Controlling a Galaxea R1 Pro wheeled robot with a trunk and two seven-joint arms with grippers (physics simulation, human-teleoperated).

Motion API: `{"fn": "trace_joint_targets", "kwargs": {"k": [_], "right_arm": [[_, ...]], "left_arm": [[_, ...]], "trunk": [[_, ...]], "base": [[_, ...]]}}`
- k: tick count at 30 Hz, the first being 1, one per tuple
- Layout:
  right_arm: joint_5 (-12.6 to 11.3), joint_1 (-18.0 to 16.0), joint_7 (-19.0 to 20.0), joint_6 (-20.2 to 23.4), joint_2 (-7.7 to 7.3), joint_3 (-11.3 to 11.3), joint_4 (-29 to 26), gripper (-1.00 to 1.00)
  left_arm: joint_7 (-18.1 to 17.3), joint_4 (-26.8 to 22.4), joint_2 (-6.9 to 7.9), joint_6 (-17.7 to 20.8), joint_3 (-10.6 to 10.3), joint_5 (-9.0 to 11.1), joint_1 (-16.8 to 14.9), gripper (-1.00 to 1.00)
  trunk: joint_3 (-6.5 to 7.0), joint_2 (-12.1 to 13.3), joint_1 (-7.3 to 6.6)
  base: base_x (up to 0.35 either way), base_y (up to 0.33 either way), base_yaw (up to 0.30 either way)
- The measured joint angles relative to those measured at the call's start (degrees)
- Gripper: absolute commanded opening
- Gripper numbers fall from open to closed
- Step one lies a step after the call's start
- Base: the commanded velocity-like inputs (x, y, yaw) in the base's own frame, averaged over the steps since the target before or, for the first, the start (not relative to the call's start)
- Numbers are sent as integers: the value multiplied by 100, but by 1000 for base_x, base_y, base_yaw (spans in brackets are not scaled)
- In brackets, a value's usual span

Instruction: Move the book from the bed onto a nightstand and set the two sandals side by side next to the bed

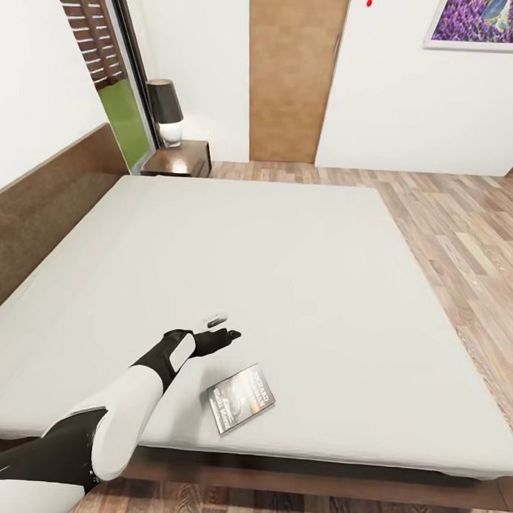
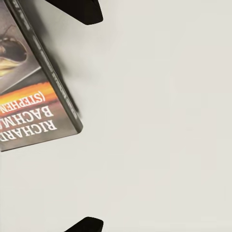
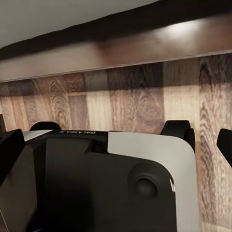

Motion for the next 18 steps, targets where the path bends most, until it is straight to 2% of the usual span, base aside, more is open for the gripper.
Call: {"fn": "trace_joint_targets", "kwargs": {"k": [11,18], "right_arm": [[0,2,1,0,0,-1,-3,100],[0,0,3,0,0,-2,-1,100]], "left_arm": [[0,0,1,0,0,0,0,100],[0,0,-1,4,0,1,0,100]], "trunk": [[-198,-441,242],[-198,-443,242]], "base": [[0,0,0],[0,0,0]]}}
